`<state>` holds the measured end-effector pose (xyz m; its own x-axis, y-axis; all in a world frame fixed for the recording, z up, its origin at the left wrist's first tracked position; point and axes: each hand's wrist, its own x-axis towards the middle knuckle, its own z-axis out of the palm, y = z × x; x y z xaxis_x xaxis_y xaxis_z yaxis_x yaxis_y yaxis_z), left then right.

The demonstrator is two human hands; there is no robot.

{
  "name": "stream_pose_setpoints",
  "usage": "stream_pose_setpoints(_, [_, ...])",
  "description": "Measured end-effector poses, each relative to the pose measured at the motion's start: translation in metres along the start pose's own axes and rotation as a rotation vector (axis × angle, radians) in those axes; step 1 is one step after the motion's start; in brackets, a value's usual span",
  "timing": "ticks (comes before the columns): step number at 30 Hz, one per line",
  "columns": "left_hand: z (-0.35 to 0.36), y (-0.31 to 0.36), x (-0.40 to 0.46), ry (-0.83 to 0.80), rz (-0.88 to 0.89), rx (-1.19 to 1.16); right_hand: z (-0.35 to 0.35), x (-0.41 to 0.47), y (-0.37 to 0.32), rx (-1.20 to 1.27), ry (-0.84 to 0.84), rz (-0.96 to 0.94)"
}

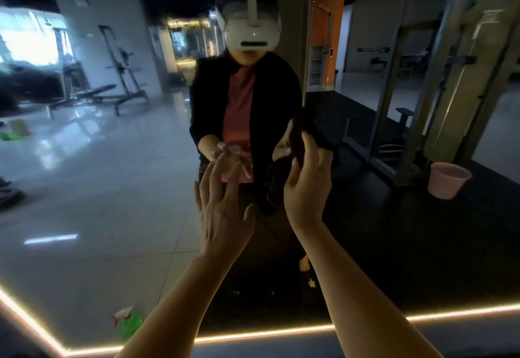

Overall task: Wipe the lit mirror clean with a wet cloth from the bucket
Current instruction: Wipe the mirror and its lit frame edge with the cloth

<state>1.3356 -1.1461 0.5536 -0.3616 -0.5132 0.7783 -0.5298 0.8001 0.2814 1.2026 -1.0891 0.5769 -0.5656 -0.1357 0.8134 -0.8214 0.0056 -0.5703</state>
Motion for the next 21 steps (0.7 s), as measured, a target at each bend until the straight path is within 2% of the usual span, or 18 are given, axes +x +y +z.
stream_pose_setpoints(2, [0.000,0.003,0.005,0.020,0.011,-0.012,0.005,0.006,-0.007,-0.039,-0.088,-0.133])
stream_pose_setpoints(5, [-0.002,0.003,0.012,0.030,0.048,-0.015,0.005,-0.034,0.010,-0.184,-0.376,-0.387])
stream_pose_setpoints(6, [-0.005,0.000,0.018,0.040,0.079,0.000,0.001,-0.042,0.019,-0.200,-0.418,-0.402])
stream_pose_setpoints(7, [-0.011,-0.003,0.025,0.050,0.119,0.016,-0.003,-0.037,0.023,-0.198,-0.392,-0.365])
stream_pose_setpoints(10, [-0.038,-0.010,0.061,0.097,0.231,0.078,-0.006,0.028,-0.002,-0.076,-0.030,-0.195])
stream_pose_setpoints(12, [-0.057,-0.009,0.091,0.111,0.276,0.133,-0.003,0.079,-0.031,-0.007,0.094,-0.168])
stream_pose_setpoints(14, [-0.070,-0.004,0.115,0.133,0.314,0.166,0.006,0.099,-0.058,-0.049,0.037,-0.254])
stream_pose_setpoints(18, [-0.090,-0.006,0.141,0.158,0.390,0.214,0.014,0.068,-0.055,-0.234,-0.199,-0.756])
stream_pose_setpoints(19, [-0.097,-0.011,0.146,0.157,0.413,0.245,0.011,0.073,-0.046,-0.248,-0.226,-0.819])
stream_pose_setpoints(21, [-0.110,-0.023,0.159,0.160,0.445,0.322,0.005,0.105,-0.044,-0.238,-0.169,-0.736])
